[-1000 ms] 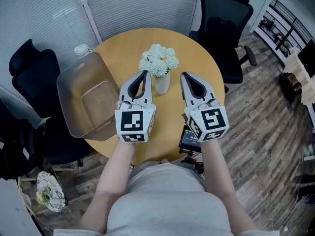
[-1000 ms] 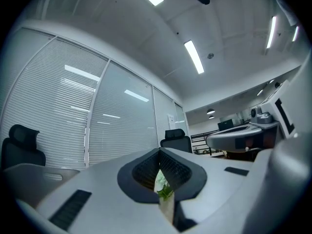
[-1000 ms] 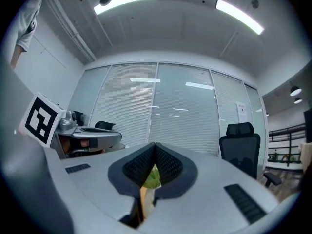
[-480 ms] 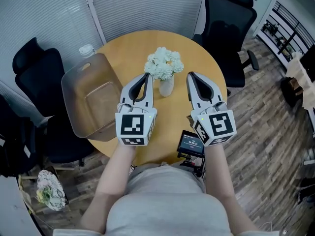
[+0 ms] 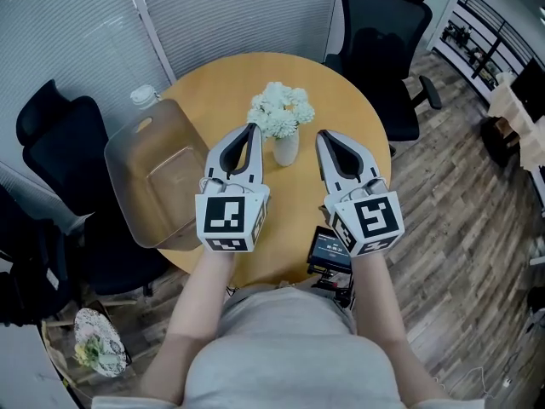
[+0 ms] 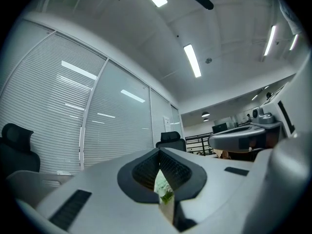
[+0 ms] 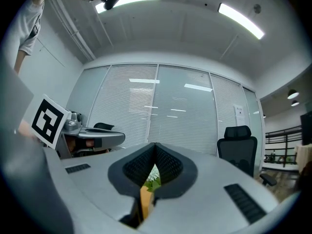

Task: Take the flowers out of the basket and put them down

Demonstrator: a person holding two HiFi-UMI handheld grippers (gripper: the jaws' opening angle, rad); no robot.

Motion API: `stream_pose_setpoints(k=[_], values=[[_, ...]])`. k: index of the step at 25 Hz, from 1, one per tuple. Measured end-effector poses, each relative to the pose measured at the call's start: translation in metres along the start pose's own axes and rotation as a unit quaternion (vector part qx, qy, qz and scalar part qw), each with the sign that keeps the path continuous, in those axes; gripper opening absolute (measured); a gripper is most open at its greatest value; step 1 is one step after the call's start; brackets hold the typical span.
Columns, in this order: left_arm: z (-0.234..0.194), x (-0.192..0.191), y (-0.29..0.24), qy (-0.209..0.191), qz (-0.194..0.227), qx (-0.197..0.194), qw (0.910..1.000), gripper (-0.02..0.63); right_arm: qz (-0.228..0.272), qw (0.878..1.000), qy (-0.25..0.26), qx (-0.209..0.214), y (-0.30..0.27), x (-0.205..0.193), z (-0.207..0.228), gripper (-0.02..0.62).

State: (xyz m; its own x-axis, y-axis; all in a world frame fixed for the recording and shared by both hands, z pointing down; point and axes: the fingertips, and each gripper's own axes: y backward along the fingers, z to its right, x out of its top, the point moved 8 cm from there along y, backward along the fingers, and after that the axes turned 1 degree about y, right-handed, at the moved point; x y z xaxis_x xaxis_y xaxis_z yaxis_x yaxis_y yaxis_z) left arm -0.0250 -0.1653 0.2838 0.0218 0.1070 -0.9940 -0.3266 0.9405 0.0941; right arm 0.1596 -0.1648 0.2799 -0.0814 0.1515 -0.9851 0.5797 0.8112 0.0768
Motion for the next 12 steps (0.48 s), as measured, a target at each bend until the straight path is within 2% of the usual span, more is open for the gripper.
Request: stream_pose_setpoints(k=[12], values=[[-0.0062, 0.0001, 0.0079, 0.005, 0.003, -0.018, 0.9998, 0.005, -0.005, 1.0, 0.0, -0.008, -0.0029, 0.0027, -0.009, 0.025]])
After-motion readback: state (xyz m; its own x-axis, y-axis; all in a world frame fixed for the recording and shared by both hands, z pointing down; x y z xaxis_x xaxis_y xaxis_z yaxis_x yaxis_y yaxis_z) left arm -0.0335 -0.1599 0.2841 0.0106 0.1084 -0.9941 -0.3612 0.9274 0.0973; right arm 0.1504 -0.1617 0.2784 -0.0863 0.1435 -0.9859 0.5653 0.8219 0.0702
